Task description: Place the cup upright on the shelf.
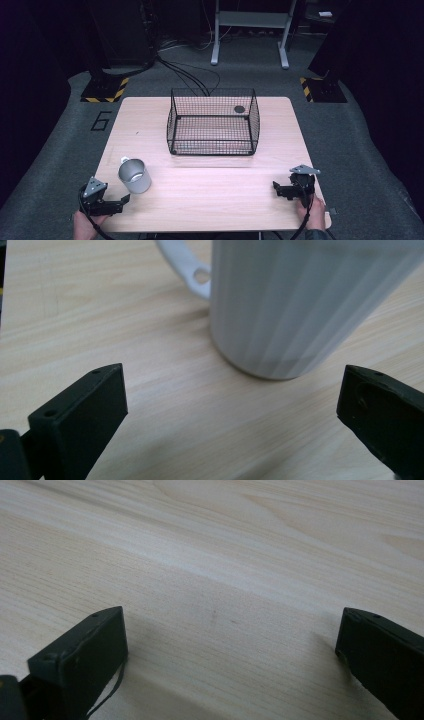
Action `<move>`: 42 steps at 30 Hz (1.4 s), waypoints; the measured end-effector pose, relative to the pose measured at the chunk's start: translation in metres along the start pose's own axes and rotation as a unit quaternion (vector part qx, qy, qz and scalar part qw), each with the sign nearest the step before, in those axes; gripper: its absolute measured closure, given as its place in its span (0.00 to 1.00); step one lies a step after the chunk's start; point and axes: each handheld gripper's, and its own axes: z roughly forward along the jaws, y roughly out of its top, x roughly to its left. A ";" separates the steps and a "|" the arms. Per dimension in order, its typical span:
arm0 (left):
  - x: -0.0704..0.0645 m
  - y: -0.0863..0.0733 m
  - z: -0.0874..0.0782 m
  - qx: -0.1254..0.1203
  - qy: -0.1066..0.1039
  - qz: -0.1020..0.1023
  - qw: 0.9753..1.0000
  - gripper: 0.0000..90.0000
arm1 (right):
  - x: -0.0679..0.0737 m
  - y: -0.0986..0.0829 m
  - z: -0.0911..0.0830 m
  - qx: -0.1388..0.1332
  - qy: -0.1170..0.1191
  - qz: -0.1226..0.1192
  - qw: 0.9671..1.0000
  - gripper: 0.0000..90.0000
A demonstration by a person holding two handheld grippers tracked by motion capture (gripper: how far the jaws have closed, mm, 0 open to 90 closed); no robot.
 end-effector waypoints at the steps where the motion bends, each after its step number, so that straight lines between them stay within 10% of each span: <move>1: -0.002 0.002 -0.002 -0.004 -0.002 0.003 1.000 0.00 | 0.000 0.000 0.000 0.000 0.000 0.000 1.000 0.00; 19: -0.020 0.048 -0.018 -0.072 -0.025 0.059 0.995 0.00 | 0.000 0.000 0.000 0.001 0.000 0.000 1.000 0.00; 42: -0.017 0.078 0.010 -0.066 -0.061 0.093 0.992 0.00 | 0.000 0.000 0.000 0.001 0.000 -0.001 1.000 0.00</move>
